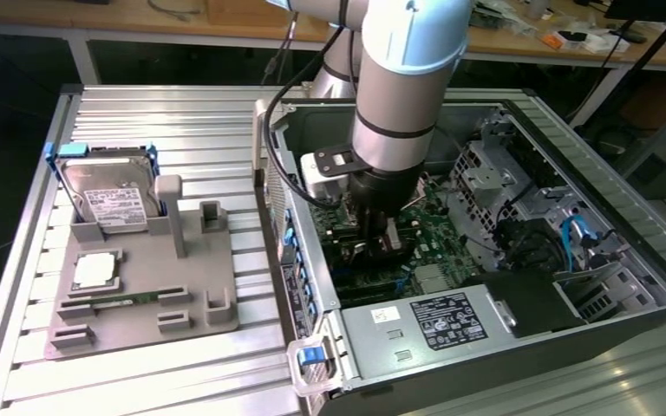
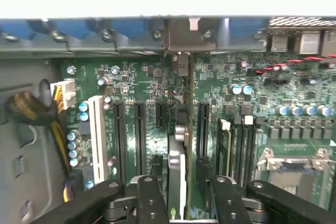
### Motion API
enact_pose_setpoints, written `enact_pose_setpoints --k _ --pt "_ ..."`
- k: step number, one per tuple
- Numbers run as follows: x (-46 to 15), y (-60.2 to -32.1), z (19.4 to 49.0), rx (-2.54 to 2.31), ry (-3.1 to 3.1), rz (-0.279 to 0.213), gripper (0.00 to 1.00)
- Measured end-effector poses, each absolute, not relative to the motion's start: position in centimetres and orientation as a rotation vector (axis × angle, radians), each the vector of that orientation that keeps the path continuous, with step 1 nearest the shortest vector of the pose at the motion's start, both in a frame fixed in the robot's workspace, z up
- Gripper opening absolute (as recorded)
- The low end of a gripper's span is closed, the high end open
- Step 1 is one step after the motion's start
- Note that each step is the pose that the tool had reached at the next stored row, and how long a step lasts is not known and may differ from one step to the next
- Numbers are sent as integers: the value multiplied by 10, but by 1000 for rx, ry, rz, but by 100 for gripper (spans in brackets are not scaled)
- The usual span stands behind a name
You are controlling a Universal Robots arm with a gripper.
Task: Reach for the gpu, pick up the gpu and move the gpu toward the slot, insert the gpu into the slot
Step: 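Insert the gpu into the slot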
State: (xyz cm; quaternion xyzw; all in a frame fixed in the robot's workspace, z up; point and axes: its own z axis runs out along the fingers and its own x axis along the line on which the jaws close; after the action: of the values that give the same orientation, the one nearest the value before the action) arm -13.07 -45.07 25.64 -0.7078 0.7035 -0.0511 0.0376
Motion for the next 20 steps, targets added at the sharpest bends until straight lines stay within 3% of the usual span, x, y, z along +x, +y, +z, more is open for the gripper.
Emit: enact_pose_setpoints --k 9,10,12,15,16,20 --pt "-131 -449 272 -2171 2158 -158 39" --pt "-131 -449 273 -2171 2158 -159 38" --pt "-131 -448 275 -2171 2158 -159 25" --pt "-131 -448 277 -2171 2158 -159 19" --pt "-131 -448 278 -2171 2157 -159 13" --pt "-131 -447 278 -2171 2157 -159 11"
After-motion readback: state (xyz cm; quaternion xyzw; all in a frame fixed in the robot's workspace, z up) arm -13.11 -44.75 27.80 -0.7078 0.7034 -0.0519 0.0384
